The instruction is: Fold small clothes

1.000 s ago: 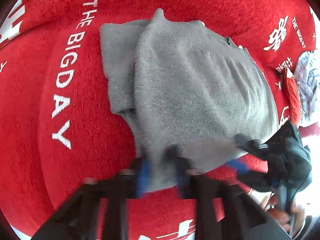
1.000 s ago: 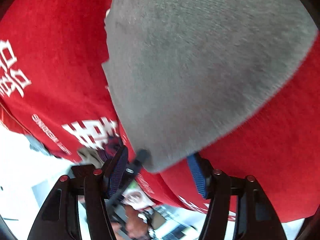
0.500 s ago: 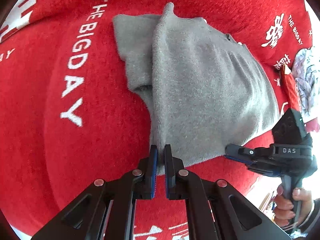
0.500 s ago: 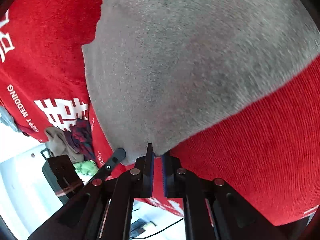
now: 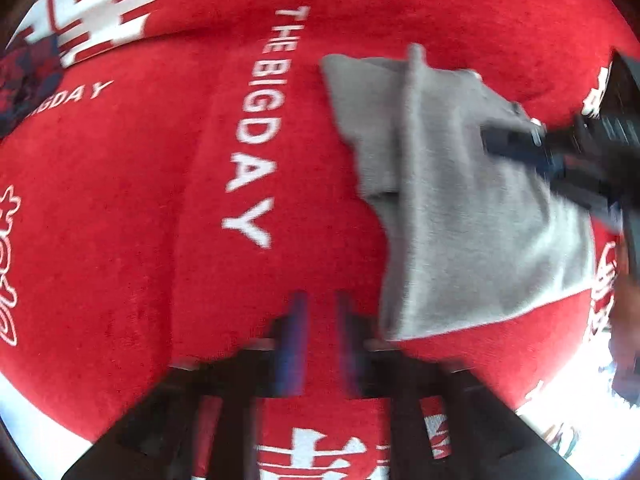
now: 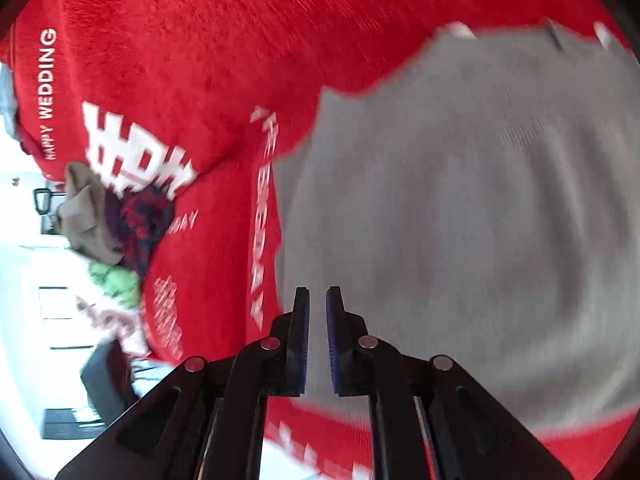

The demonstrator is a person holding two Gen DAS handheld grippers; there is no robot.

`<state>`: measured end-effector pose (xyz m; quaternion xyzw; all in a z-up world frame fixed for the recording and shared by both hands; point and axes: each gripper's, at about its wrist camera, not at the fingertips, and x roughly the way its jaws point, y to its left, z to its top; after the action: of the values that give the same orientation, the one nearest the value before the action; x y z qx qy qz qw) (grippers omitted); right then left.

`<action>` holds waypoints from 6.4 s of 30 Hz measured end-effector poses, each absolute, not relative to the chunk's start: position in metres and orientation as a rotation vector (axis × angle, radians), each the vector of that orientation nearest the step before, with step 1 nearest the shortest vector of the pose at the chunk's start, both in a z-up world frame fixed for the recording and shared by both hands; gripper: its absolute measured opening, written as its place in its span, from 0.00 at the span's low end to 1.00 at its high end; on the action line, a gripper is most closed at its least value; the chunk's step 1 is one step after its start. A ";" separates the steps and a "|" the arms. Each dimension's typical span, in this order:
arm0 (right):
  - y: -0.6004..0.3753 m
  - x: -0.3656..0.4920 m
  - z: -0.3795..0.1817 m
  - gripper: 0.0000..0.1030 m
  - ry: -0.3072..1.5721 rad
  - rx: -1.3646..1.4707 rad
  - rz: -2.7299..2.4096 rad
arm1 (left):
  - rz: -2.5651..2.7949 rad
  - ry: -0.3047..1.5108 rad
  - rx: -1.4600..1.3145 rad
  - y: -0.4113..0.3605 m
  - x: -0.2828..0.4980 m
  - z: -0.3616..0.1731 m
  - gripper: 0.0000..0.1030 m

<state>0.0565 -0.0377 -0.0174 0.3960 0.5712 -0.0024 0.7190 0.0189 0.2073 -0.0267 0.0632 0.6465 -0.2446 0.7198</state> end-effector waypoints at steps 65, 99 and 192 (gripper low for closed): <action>-0.039 -0.096 -0.073 0.08 1.179 1.439 -0.078 | -0.386 1.477 0.155 0.165 0.030 -0.041 1.00; -0.048 -0.136 -0.074 0.56 1.142 1.542 -0.075 | -0.520 1.575 -0.052 0.189 0.050 -0.051 1.00; -0.298 -0.229 -0.048 0.10 1.020 1.536 -0.124 | -0.955 1.152 0.778 -0.211 -0.106 0.027 0.53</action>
<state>-0.2294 -0.2979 -0.0479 0.6634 0.4405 -0.0535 0.6025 -0.1063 -0.2107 0.0267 0.3447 0.5099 -0.4230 0.6650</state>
